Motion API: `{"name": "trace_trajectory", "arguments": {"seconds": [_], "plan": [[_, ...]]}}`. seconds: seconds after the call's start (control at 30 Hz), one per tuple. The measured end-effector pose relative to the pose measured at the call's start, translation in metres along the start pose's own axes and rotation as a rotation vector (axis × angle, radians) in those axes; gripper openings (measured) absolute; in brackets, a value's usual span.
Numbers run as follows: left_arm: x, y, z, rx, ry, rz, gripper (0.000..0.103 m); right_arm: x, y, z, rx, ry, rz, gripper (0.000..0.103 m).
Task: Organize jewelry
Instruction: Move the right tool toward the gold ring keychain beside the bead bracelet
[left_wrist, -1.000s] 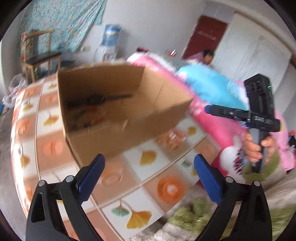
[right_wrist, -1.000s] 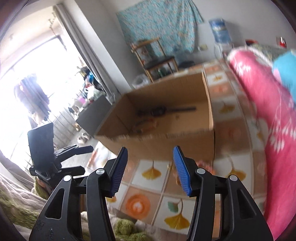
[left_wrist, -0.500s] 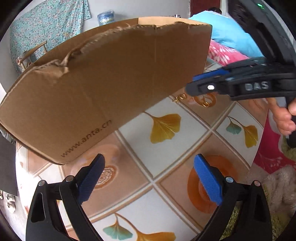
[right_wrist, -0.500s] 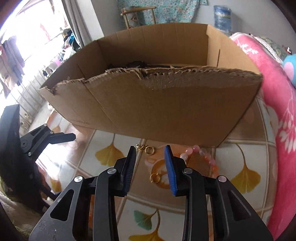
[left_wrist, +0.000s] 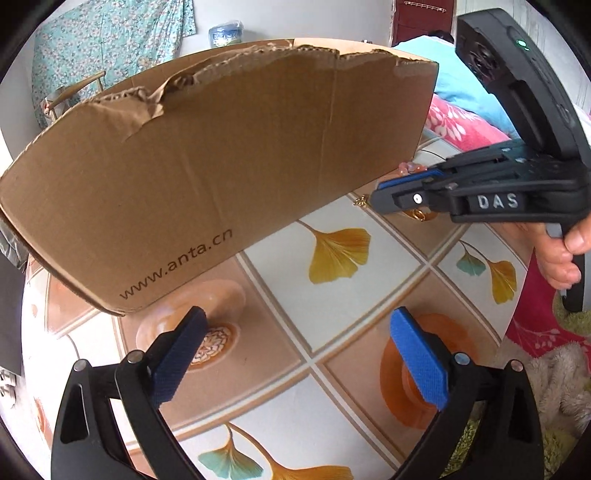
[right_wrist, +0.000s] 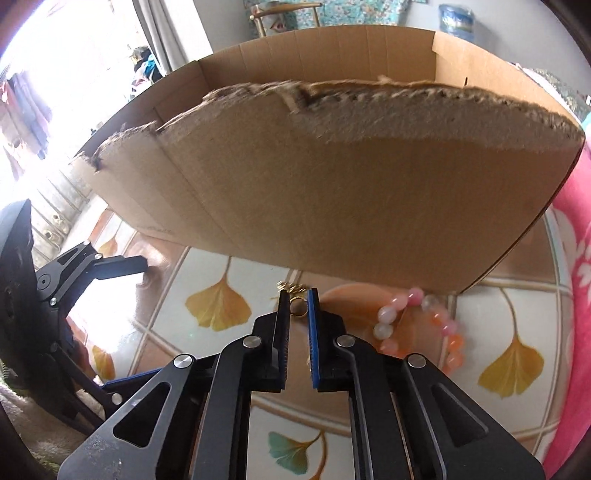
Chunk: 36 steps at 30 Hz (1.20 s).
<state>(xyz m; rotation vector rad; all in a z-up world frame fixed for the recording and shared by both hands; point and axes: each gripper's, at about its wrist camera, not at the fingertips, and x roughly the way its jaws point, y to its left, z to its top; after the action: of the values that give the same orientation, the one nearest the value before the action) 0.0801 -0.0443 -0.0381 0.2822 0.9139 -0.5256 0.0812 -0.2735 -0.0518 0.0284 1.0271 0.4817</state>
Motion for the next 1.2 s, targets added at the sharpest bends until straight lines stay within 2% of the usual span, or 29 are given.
{"name": "trace_trajectory", "arguments": {"seconds": [0.27,0.47,0.57,0.73,0.83,1.13,1.2], "plan": [[-0.004,0.004,-0.004,-0.001,0.006,0.002,0.098,-0.003,0.027,-0.018,-0.036,0.044,0.108,0.008],[0.002,-0.004,0.001,-0.004,0.012,0.006,0.098,-0.039,0.010,-0.031,0.027,-0.022,0.040,0.020],[0.001,-0.003,0.001,-0.002,0.012,0.005,0.098,-0.048,-0.008,-0.038,0.071,-0.029,-0.021,0.021],[0.002,-0.004,0.000,-0.004,0.011,0.007,0.098,-0.044,-0.025,-0.043,0.105,-0.018,-0.041,0.022],[0.000,-0.003,-0.002,-0.006,0.007,0.009,0.098,-0.026,-0.017,-0.026,0.086,0.004,-0.065,0.022],[0.000,-0.003,-0.002,-0.004,0.010,0.008,0.098,-0.016,0.008,-0.024,0.010,0.016,0.012,0.022],[0.000,-0.003,-0.003,-0.003,0.006,0.007,0.098,-0.022,0.009,-0.027,-0.008,0.008,0.007,0.022]]}}
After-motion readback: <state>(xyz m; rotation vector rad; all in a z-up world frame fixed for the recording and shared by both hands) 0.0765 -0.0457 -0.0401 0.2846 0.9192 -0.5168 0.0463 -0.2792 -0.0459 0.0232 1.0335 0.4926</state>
